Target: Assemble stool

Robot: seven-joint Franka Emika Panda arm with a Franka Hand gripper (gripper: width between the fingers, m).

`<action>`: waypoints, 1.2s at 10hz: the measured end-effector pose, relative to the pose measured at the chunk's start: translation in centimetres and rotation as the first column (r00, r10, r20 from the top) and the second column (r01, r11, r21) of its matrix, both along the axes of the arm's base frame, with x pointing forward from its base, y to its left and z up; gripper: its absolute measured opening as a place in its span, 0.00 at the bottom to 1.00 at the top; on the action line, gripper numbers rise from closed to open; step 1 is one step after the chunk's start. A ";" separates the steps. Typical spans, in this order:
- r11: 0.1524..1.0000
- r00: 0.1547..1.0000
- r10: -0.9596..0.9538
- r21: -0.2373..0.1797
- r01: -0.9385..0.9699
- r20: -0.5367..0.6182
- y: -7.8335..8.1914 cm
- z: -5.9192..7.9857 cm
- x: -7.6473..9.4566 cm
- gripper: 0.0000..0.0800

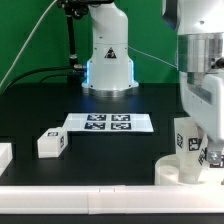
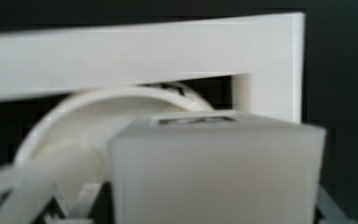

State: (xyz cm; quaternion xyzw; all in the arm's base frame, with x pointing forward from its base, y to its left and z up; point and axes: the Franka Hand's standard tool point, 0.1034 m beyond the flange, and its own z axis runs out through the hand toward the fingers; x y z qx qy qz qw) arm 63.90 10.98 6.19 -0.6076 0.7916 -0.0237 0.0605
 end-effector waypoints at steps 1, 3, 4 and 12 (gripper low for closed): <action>0.988 0.988 -0.153 0.023 0.153 0.005 0.1 0.0 0.1 0.42; 0.954 0.954 -0.292 0.099 0.284 0.071 0.3 0.0 0.2 0.42; 0.922 0.920 -0.376 0.140 0.360 0.113 0.5 0.1 0.2 0.42; 0.798 0.795 -0.591 0.242 0.552 0.135 0.4 0.0 -0.2 0.42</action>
Offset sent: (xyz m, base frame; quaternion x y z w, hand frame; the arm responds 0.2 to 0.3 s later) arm 0.0028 0.0037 -0.0019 0.1180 -0.0675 0.3783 0.9156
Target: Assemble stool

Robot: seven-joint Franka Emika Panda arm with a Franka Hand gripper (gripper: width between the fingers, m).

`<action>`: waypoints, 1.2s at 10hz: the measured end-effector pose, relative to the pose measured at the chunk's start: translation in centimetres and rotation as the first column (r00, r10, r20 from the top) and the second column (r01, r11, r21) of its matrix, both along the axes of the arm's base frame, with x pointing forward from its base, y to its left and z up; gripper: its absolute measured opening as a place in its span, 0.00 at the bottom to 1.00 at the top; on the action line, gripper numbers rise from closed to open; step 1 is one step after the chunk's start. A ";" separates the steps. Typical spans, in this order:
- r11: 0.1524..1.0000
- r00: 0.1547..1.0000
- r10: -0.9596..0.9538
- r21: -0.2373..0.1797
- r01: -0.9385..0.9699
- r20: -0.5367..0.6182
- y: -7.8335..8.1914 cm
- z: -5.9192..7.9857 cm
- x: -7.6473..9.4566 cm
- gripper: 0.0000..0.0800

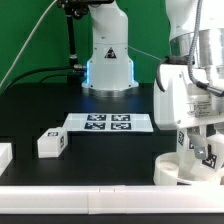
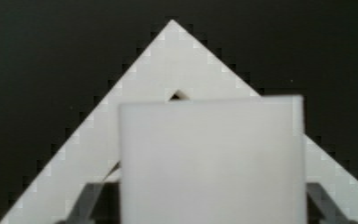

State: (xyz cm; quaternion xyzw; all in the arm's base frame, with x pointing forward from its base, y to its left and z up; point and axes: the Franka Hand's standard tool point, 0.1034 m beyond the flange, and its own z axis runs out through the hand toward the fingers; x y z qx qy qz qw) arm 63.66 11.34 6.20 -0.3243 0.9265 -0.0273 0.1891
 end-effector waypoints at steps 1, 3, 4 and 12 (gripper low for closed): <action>0.997 0.995 -0.082 -0.004 0.083 0.059 0.1 0.1 -0.1 0.42; 0.988 0.980 -0.146 -0.038 0.152 0.136 -1.6 0.3 -0.3 0.42; 0.967 0.954 -0.245 -0.032 0.254 0.170 -3.4 0.3 -0.7 0.42; 0.948 0.940 -0.179 -0.204 0.244 0.291 -7.2 3.2 -0.8 0.81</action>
Offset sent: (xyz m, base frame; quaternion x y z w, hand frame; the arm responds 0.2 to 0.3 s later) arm 0.0009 -0.0090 -0.0015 0.0456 -0.0081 0.2224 0.9739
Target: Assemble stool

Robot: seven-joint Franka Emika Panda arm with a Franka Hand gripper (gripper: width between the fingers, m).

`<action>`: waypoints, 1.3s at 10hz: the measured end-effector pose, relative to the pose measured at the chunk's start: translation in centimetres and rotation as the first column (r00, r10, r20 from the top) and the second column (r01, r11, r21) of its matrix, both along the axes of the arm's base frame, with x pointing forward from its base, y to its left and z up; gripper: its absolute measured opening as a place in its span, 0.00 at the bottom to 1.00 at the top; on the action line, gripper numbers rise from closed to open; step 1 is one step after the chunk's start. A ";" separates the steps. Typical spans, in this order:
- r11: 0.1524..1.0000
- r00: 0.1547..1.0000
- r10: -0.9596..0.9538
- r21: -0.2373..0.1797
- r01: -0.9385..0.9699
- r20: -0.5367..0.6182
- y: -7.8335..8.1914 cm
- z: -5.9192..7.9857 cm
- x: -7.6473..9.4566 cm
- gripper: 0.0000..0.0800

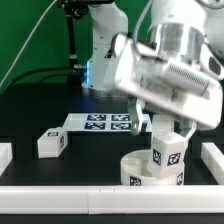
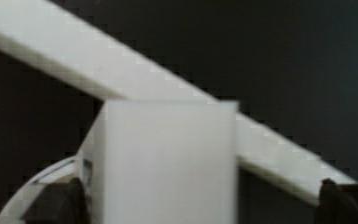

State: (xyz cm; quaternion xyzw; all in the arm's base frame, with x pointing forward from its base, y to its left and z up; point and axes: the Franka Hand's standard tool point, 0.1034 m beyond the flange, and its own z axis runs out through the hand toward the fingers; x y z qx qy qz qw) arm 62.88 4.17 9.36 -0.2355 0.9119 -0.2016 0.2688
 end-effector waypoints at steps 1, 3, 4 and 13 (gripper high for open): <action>0.999 0.999 0.034 0.000 -0.034 0.025 1.0 2.2 0.6 0.81; 0.997 0.996 0.076 -0.004 -0.075 0.051 1.5 5.1 1.4 0.81; 0.995 0.994 0.100 -0.007 -0.100 0.038 1.6 4.9 1.4 0.81; 0.939 0.955 0.296 -0.183 -0.290 0.008 -1.4 10.1 2.4 0.81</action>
Offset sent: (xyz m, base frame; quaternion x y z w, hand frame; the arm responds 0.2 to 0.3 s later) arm 0.0000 0.0000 0.0000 0.0000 0.0000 0.0000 1.0000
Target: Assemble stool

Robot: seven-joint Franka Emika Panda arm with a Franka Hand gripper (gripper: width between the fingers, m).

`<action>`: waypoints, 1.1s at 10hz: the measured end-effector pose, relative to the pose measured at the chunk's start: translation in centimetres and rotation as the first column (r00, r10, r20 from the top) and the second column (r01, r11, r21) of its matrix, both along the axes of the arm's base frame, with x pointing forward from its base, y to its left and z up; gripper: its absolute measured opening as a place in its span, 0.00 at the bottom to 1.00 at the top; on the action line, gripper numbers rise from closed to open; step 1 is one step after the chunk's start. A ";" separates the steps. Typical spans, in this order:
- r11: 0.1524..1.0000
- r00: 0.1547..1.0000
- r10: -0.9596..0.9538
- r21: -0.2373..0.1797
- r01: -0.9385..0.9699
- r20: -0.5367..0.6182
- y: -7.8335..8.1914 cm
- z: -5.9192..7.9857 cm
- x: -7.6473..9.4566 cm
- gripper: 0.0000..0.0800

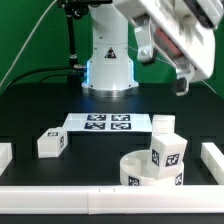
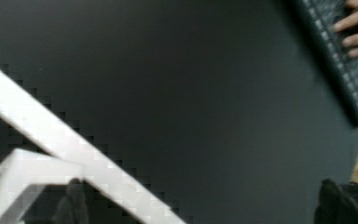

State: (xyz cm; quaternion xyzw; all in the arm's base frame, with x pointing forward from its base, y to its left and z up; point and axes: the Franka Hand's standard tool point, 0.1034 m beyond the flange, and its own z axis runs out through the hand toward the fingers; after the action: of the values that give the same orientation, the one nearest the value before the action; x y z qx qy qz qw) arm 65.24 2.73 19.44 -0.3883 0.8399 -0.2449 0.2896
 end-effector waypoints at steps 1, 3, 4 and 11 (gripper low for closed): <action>0.999 1.000 0.023 -0.035 -0.023 0.007 -1.4 1.4 0.2 0.81; 0.984 0.995 0.098 -0.149 -0.097 -0.006 -3.9 3.0 0.6 0.81; 0.964 0.986 0.160 -0.210 -0.164 -0.037 -3.7 2.6 0.7 0.81; 0.738 0.866 0.438 -0.454 -0.500 -0.242 -3.2 1.0 1.3 0.81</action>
Offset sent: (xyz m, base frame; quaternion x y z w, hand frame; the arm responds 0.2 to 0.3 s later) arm -0.0041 -0.0175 -0.0117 0.0534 0.0355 -0.2037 0.9769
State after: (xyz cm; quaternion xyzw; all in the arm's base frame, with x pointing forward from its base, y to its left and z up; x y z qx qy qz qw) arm 66.51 -0.49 20.47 -0.6628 0.6369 -0.3502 0.1800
